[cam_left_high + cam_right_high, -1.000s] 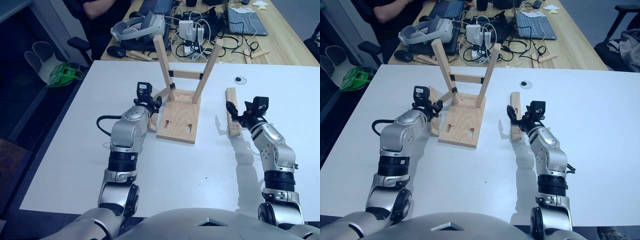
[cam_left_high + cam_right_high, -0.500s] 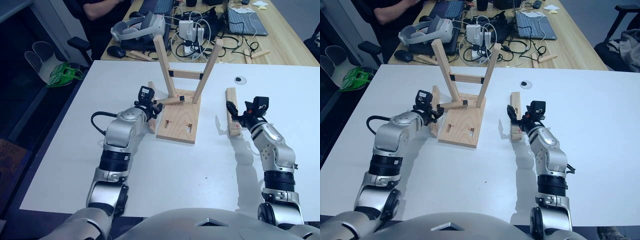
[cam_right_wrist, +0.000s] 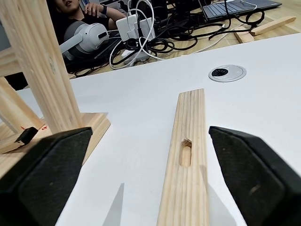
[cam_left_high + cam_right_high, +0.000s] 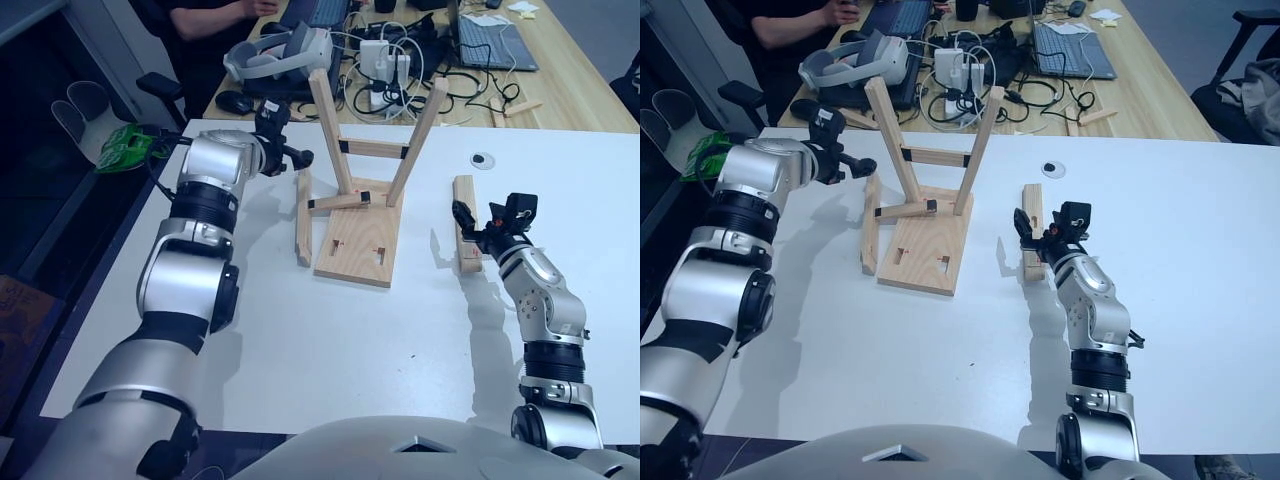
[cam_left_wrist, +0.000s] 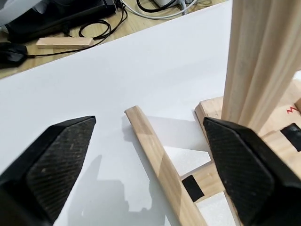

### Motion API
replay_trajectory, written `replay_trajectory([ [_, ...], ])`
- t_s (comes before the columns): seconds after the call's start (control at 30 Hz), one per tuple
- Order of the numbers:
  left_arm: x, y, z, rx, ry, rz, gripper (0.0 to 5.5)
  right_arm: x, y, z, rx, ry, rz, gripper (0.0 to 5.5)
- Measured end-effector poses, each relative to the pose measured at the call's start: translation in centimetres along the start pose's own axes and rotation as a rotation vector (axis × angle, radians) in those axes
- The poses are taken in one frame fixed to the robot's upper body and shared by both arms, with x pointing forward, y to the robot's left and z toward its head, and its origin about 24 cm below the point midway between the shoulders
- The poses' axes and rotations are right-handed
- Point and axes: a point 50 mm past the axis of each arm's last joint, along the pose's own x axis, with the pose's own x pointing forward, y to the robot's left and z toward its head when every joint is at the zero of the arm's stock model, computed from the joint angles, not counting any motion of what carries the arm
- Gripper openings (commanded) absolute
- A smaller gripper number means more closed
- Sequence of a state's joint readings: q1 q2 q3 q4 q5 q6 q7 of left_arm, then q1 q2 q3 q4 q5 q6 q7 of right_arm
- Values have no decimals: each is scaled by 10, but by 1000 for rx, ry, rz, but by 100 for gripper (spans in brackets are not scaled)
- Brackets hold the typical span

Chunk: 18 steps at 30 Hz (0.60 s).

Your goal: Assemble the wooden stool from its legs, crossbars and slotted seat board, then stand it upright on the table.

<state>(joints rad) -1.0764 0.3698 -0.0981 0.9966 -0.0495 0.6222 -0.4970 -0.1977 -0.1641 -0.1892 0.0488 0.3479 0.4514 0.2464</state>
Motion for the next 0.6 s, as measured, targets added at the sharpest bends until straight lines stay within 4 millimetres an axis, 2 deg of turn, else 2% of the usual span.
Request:
replay_trajectory([
  [0.07, 5, -2, -3, 2, 25, -3, 487, 0, 0, -1, 2, 0, -1, 459],
  [0.33, 23, -19, -20, 50, 76, 21, 487, 1, 1, 0, 3, -11, 0, 459],
  [0.6, 24, -12, -30, 28, 88, 117, 487, 4, 3, -1, 3, -18, 4, 459],
])
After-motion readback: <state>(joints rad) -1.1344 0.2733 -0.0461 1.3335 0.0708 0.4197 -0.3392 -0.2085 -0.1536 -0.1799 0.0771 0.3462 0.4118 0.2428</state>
